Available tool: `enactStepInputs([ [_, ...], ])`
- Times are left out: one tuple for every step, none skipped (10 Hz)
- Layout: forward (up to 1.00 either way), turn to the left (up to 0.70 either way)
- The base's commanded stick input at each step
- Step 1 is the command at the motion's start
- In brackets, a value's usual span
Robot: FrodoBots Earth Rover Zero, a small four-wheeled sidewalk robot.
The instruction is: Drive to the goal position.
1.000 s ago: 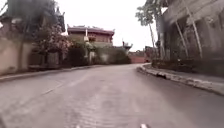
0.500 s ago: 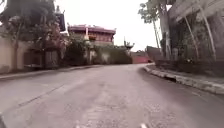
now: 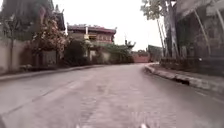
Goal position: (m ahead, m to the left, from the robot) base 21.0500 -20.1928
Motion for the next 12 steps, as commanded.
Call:
enactStepInputs([
  [1.00,-0.17],
  [1.00,-0.27],
  [1.00,-0.27],
  [1.00,-0.27],
  [1.00,-0.27],
  [1.00,-0.27],
  [1.00,-0.17],
  [1.00,0.00],
  [1.00,0.00],
  [1.00,0.00],
  [1.00,0.00],
  [1.00,0.00],
])
